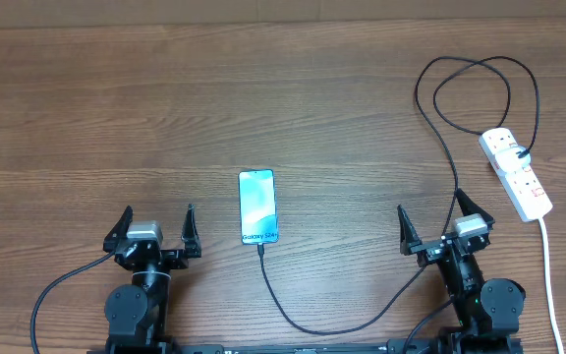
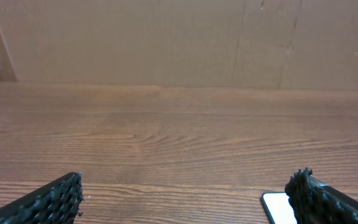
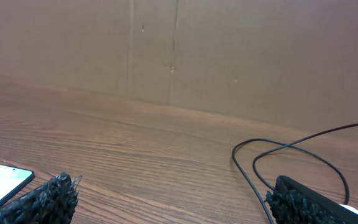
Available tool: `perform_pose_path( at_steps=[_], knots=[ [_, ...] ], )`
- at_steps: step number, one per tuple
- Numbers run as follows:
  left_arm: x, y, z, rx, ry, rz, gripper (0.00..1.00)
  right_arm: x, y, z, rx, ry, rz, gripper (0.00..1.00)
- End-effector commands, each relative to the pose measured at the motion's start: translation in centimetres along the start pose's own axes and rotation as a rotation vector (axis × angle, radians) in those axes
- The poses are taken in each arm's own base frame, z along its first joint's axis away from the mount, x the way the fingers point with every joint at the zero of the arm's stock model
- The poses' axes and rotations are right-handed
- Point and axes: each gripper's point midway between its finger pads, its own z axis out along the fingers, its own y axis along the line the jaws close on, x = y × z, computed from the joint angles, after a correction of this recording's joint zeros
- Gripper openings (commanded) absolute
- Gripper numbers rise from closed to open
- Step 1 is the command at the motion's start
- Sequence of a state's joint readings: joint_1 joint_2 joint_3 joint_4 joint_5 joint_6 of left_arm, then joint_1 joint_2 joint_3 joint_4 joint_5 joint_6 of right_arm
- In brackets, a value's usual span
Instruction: Plug charger to phone and switch on socket
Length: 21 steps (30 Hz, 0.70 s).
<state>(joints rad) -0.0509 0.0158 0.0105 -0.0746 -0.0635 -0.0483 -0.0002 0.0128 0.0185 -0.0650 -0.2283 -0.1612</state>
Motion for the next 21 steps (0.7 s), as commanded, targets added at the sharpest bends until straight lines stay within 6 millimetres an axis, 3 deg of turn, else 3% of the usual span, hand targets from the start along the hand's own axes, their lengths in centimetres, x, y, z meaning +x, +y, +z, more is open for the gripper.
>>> perform_pose_path(
  at_steps=[1,6,9,15,21],
  knots=[
    [0.0,-0.3,0.0,0.014,-0.007,0.012,1.0,0.2,-0.1,0.0,0.004,-0.001,-0.005,1.0],
    [0.0,-0.3,0.0,0.014,-0.007,0.012,0.99,0.2,-0.1,0.0,0.005,-0.002,-0.006,1.0],
    [0.0,-0.3,0.0,0.014,-0.007,0.012,1.0,0.3,-1.1,0.0,0.064,0.004,-0.005,1.0],
    [0.0,-0.3,0.0,0.014,-0.007,0.011,1.0,0.3,-0.7,0.0,0.039,0.002,0.008,1.0],
    [0.0,-0.3,0.0,0.014,-0.007,0.012,1.0,0.4,-1.5,-0.1,0.091,0.002,0.138,1.0]
  ],
)
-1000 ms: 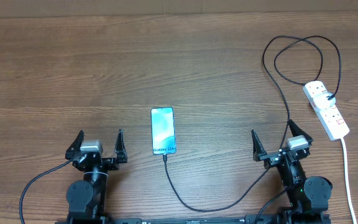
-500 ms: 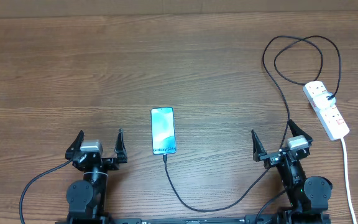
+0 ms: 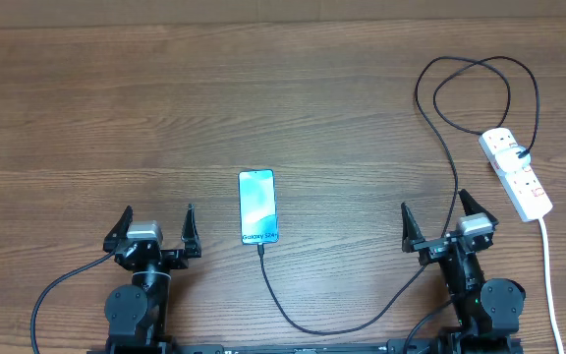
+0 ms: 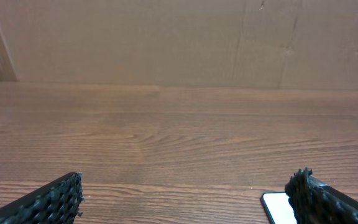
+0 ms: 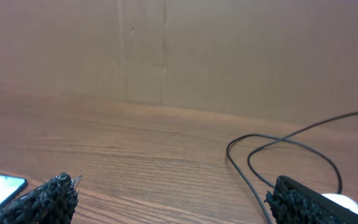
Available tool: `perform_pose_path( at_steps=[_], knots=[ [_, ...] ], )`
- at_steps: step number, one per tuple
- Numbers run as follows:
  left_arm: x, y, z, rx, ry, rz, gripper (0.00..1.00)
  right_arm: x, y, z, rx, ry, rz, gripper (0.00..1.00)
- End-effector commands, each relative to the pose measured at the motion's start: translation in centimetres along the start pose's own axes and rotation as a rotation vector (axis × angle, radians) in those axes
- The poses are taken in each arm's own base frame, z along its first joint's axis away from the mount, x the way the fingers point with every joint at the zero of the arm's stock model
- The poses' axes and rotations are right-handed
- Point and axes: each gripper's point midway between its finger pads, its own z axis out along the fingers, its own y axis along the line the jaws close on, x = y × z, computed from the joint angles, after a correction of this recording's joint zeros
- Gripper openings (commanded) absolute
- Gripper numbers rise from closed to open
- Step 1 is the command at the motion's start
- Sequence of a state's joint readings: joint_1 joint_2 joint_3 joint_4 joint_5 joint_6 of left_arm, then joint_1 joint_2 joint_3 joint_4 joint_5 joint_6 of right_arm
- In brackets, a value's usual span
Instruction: Plug charger to phone and switch on socket
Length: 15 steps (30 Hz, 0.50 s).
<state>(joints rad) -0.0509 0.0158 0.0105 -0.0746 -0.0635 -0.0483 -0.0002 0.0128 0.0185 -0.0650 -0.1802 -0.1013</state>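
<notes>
The phone [image 3: 257, 206] lies face up at the table's middle, its blue screen lit; a corner of the phone [image 4: 277, 207] shows in the left wrist view. A black charger cable [image 3: 312, 320] sits at its near end and loops right and up to the white power strip [image 3: 515, 173] at the far right. My left gripper [image 3: 156, 224] stands open to the phone's left. Between phone and strip, my right gripper [image 3: 434, 216] is open and empty. The cable [image 5: 253, 180] crosses ahead of the right fingers.
A white lead [image 3: 550, 285] runs from the strip down the right edge. A brown cardboard wall [image 4: 179, 43] stands along the table's far side. Cable loops [image 3: 475, 84] lie at the back right.
My right gripper has shifted slightly to the right, turning its view rightward. The left arm, phone, cable and strip are where they were.
</notes>
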Motion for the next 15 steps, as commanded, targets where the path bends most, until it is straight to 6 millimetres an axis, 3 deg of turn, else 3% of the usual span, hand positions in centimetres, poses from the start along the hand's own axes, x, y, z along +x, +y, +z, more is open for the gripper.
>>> perform_pose_path(
  at_steps=[1,15],
  knots=[
    [0.0,-0.3,0.0,0.014,-0.007,0.012,1.0,0.3,-0.9,0.0,0.049,0.0,0.087,1.0],
    [0.0,-0.3,0.0,0.014,-0.007,0.011,0.99,0.6,-1.9,-0.1,0.109,0.002,0.215,1.0]
  ],
)
